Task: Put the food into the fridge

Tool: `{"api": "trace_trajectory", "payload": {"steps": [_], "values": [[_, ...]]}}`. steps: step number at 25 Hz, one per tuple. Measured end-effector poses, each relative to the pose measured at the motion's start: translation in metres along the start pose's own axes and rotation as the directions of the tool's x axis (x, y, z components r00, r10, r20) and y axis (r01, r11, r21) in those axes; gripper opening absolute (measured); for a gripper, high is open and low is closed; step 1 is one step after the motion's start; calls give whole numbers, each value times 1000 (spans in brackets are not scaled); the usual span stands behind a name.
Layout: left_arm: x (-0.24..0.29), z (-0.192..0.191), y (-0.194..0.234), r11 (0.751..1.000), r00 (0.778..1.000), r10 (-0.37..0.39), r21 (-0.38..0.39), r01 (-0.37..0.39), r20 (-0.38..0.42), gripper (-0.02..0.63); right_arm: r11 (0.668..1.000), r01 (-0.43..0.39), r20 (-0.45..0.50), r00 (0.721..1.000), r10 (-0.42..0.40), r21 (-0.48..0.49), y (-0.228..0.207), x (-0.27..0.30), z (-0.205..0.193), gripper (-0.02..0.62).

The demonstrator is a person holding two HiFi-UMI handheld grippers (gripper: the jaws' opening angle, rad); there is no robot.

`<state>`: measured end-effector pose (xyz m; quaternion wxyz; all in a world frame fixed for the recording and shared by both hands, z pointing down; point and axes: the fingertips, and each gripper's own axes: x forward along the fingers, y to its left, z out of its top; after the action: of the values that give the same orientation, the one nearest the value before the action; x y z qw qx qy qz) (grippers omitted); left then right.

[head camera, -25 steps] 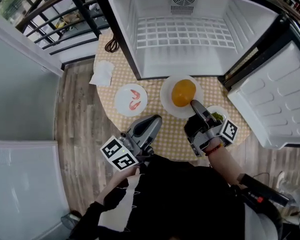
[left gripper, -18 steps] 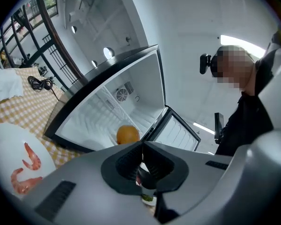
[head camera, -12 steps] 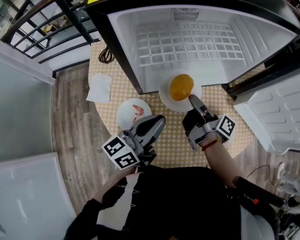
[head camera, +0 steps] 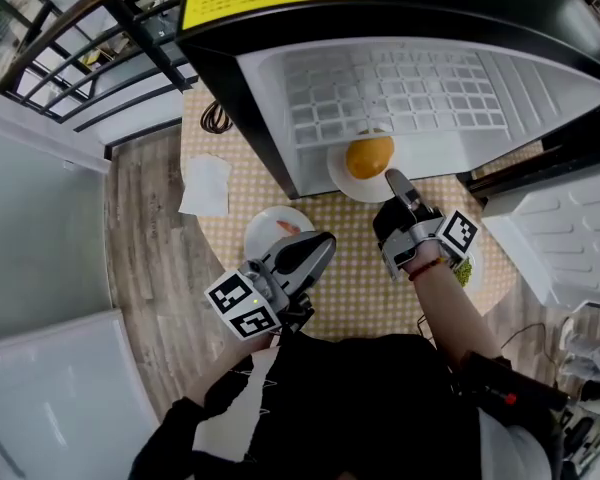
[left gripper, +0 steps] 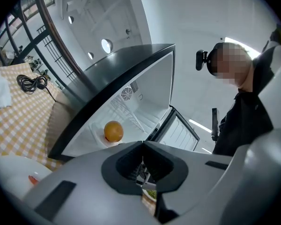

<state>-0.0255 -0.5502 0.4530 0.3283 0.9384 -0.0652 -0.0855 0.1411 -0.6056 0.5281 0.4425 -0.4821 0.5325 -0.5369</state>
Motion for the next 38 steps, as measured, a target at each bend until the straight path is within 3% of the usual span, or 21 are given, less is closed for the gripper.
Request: {"api": "trace_trajectory", "payload": {"steps": [6,11,22,29,34,38], "values": [[-5,3,10,1000,1000,-3,-1,3,-12,15,999,33,4,999,-33,-10,-7,15,2,34],[1,10,14,999,999,-29,22,30,-37,15,994,108,0,994,-108,-4,-15,25,1,34],[-3,20,22,1000,1000,-15,12,15,-5,15,977,211,1,977,-211,5,-22,43,4,34],[-3,22,21,1000,1000,-22,10,22,-2,15,947,300,-19,952,-304,-113,-21,54,8,32],[-3,24,20,1000,1000,-23,7,23,6,15,909,351,-34,929,-367,-227,-20,61,9,32],[-4,23,20,1000,1000,-23,5,23,6,15,859,379,-33,909,-415,-345,-18,68,9,32]]}}
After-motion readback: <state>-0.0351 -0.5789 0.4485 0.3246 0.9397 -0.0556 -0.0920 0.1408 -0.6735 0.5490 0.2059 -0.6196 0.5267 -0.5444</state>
